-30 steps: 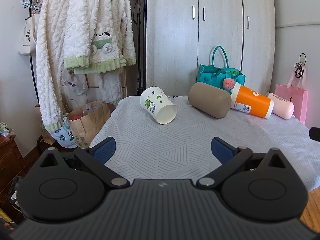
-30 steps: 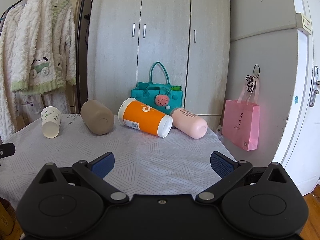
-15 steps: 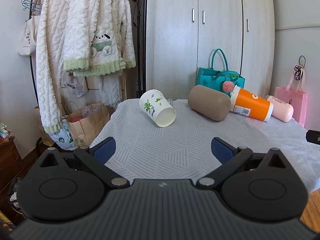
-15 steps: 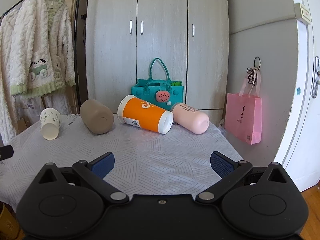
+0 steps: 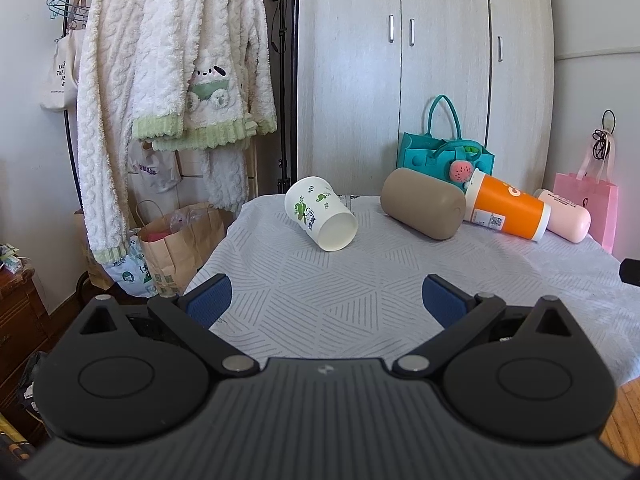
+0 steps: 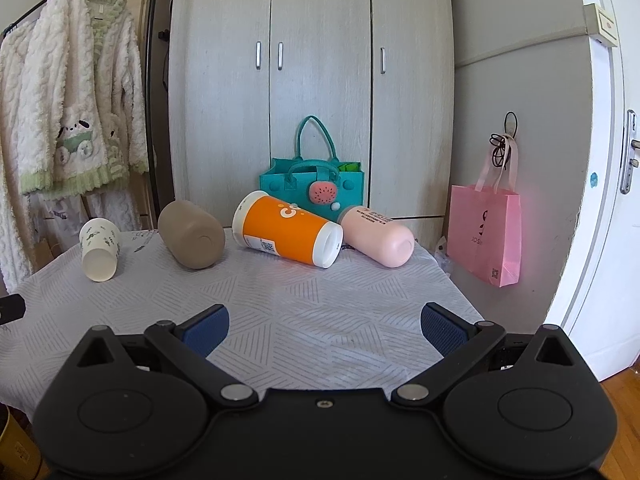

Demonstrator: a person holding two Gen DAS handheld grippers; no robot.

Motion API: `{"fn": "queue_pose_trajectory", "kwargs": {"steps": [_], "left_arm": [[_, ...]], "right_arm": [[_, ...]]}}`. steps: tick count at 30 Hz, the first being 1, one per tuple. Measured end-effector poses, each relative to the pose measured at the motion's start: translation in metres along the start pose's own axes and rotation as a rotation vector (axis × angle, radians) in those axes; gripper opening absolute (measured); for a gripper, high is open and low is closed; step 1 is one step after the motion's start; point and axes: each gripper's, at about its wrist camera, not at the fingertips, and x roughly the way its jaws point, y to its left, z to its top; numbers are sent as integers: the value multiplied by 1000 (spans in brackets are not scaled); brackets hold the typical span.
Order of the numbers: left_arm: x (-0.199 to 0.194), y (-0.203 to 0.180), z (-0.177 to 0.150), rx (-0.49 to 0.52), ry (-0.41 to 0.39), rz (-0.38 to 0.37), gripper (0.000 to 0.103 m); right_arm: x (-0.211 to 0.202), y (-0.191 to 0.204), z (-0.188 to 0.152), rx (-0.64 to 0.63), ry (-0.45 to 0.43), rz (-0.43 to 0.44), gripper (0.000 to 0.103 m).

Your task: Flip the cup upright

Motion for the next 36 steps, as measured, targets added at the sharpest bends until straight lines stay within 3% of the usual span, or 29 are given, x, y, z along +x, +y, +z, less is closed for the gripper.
{"fn": "queue_pose_trajectory", "kwargs": {"steps": [7, 12, 20, 23, 28, 30, 36], "left_arm": [[3, 0, 0, -37, 56, 4, 103], [7, 1, 2, -49, 100, -38, 103], [19, 13, 3, -84, 144, -79, 103], [24, 16, 11, -77, 146, -83, 103], [34, 22, 30, -90, 141, -116, 103], [43, 25, 36, -104, 160, -123, 103], [76, 31, 53, -184, 232, -209, 103]], "right_arm": [[1, 2, -1, -10, 21, 12, 103], [4, 5, 1, -15, 34, 18, 103], [25, 32, 10, -177, 41, 57, 103], [28, 40, 22, -228, 53, 145, 103], [32, 49, 54, -285, 100, 397, 103], [37, 58, 64, -377, 101, 469, 103], [69, 84, 98, -510, 162, 580, 103]]}}
